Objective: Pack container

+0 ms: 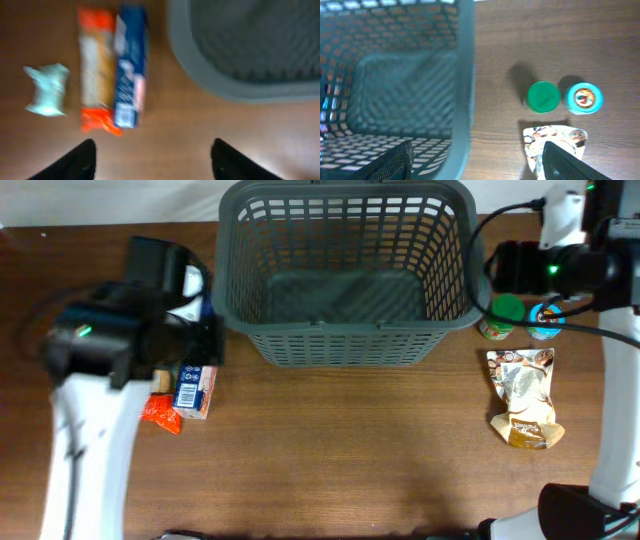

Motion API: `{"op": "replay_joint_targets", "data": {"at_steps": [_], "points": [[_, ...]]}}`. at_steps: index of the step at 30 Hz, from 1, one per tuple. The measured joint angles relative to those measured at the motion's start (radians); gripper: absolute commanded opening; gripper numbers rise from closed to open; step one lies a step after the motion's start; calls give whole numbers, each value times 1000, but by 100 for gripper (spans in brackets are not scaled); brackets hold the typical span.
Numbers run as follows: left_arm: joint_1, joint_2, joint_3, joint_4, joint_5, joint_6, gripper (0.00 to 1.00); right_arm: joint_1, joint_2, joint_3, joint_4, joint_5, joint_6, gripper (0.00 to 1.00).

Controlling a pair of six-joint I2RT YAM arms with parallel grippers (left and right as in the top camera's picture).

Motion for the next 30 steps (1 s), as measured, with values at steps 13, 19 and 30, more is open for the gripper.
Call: {"op": "replay_joint_targets", "data": {"at_steps": [13,19,30], "points": [[248,-16,127,200,-143,2,100,-269,21,20,-16,27,12,84],[290,16,127,245,-148,2,99,-270,126,5,-17,26,13,84],[294,80,127,246,-148,2,100,-238,389,-1,-19,1,6,84]]}}
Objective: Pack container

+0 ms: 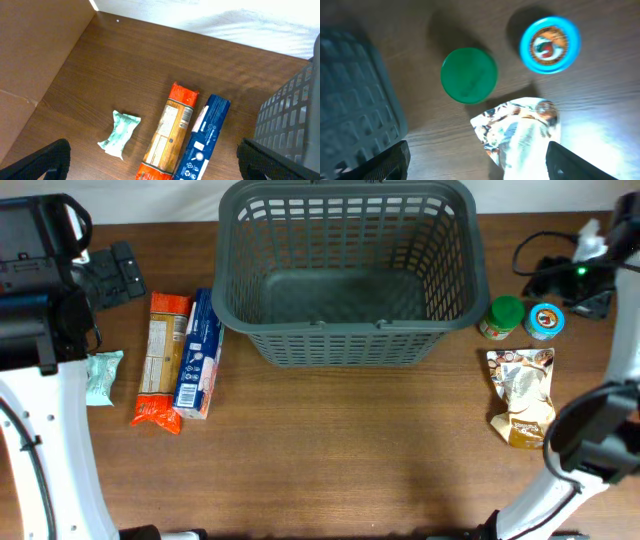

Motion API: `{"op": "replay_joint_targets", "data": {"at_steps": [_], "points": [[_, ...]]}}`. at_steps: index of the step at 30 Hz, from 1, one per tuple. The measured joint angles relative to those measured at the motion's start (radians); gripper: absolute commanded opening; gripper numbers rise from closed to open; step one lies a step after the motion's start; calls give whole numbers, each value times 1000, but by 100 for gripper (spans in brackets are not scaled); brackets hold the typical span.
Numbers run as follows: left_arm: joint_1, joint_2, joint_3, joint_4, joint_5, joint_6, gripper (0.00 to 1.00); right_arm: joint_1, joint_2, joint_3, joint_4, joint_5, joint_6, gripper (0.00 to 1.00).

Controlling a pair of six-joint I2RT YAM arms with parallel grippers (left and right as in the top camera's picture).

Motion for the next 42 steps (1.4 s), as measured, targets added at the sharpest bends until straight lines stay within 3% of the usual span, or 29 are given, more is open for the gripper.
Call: {"op": "replay_joint_targets", "data": {"at_steps": [8,32,42], "points": [[0,8,0,-1,0,0,100,71,140,-2,24,-2,-17,83],[0,8,0,-42,31,0,100,72,264,-3,140,3,-26,82],[0,8,0,-45,34,0,100,72,311,-3,168,6,-4,72]]}}
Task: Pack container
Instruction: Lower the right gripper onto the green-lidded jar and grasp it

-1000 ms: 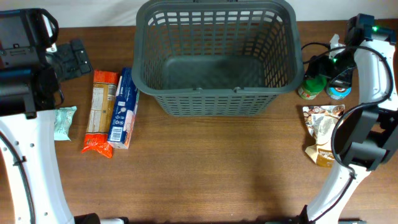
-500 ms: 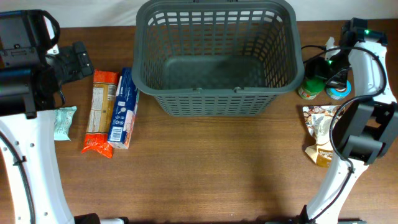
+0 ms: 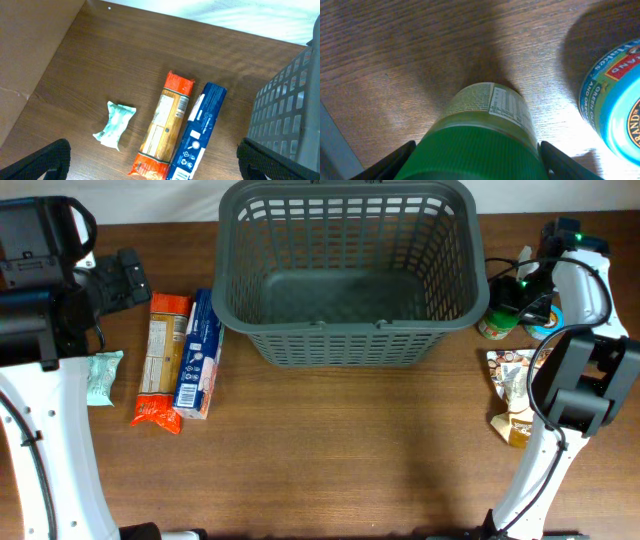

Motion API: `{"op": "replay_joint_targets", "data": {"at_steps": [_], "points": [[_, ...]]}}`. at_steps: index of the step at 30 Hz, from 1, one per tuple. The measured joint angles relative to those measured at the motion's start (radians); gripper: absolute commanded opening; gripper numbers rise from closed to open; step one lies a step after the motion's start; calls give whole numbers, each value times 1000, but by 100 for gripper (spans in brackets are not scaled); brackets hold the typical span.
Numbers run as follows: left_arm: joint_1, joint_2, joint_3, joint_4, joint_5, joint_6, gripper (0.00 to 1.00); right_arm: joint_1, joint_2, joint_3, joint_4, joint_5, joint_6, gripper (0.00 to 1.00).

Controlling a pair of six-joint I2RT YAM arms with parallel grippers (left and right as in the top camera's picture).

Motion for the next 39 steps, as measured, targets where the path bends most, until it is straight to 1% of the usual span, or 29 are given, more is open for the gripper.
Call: {"op": "replay_joint_targets", "data": {"at_steps": [5,6,7,8,9,10,13,23,31,34,39], "points": [[0,0,0,-2,0,0,100,0,0,0,6,0,6,70],[0,0,0,-3,0,0,100,0,0,0,6,1,7,67],[0,0,0,-5,0,0,100,0,0,0,6,1,8,61],[0,0,0,-5,0,0,100,0,0,0,6,2,7,43],[0,0,0,-8,0,0,100,0,0,0,7,4,9,33],[0,0,0,-10,0,0,100,0,0,0,7,6,11,25],[0,0,0,-17,0,0,100,0,-2,1,9,11,14,17],[0,0,0,-19,0,0,100,0,-2,2,3,15,26,4],[0,0,0,-19,0,7,99,0,2,31,-60,15,31,4],[0,0,0,-19,0,7,100,0,6,83,-89,15,31,4],[0,0,0,-18,0,7,100,0,8,244,-164,19,34,3]]}}
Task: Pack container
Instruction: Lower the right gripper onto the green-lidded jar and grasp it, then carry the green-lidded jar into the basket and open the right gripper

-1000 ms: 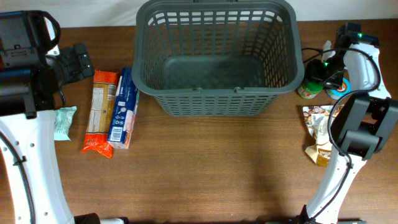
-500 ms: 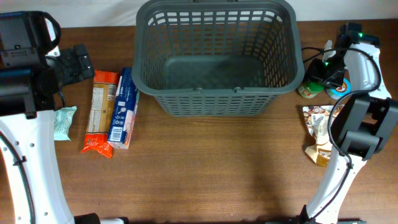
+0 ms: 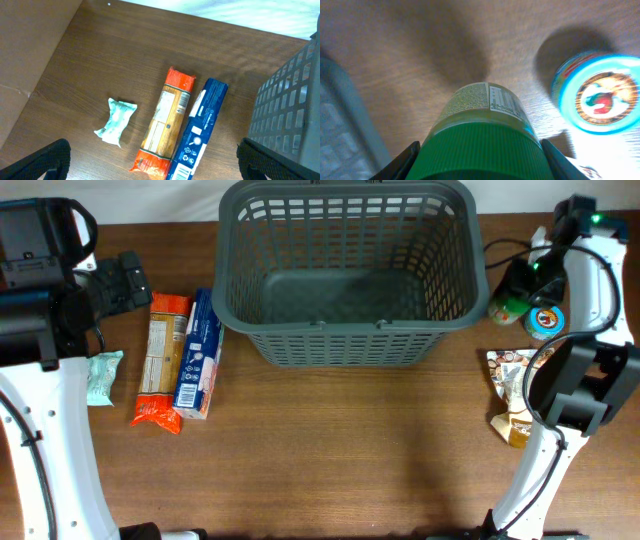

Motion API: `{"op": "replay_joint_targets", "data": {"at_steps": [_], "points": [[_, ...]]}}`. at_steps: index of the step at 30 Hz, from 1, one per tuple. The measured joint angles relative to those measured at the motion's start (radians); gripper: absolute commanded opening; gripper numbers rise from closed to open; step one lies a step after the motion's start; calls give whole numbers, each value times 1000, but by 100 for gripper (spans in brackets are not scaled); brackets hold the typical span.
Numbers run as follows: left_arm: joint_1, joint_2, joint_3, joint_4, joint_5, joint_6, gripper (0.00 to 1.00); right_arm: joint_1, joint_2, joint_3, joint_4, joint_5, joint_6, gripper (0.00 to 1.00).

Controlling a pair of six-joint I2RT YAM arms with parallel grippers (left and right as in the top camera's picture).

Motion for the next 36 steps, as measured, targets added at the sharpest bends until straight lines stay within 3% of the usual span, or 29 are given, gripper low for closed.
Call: {"op": "replay_joint_targets", "data": {"at_steps": [9,18,28,36], "points": [[0,0,0,3,0,0,100,0,4,296,-140,3,19,4],[0,0,0,5,0,0,100,0,0,782,-254,-66,72,3],[0,0,0,20,0,0,100,90,-123,812,-263,-225,90,4],[0,0,0,21,1,0,100,382,-172,810,-281,-198,29,4]]}}
